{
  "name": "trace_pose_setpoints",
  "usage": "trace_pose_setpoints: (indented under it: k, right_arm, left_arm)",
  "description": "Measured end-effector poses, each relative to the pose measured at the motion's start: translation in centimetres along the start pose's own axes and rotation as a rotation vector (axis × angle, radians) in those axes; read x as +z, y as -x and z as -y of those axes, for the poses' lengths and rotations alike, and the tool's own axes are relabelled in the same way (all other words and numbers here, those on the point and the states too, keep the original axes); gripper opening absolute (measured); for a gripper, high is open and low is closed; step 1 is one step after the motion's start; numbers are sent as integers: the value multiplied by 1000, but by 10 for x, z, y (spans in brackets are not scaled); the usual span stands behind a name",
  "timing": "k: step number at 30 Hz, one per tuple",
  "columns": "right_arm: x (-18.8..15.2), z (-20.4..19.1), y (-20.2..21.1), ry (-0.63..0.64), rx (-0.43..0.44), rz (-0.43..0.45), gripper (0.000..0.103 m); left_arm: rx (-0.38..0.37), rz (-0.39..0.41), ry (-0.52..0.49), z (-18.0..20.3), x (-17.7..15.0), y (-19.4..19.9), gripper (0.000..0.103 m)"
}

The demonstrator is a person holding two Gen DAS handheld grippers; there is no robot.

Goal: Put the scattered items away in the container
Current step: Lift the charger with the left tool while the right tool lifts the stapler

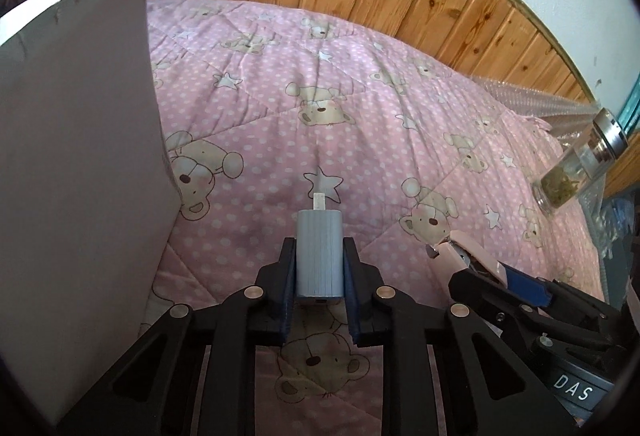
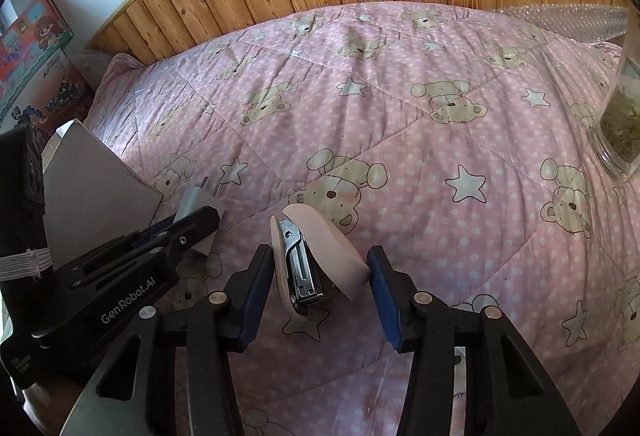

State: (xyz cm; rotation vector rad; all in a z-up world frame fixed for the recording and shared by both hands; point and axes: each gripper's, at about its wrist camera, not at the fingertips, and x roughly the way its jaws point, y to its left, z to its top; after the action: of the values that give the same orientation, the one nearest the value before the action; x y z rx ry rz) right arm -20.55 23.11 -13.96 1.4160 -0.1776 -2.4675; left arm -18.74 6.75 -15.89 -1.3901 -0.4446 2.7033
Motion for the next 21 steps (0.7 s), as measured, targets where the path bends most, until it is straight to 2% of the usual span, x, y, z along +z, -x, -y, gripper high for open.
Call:
trace_pose_setpoints:
  k: [9,21]
  right_arm:
    - [-3,-6,22,-44,29,15,49]
    - [-20,-23,64,-61,75,57,49]
  left_arm:
    - [16,-18,-33,16,-19,22,21]
    - [39,10,-97,39,-43,90,21]
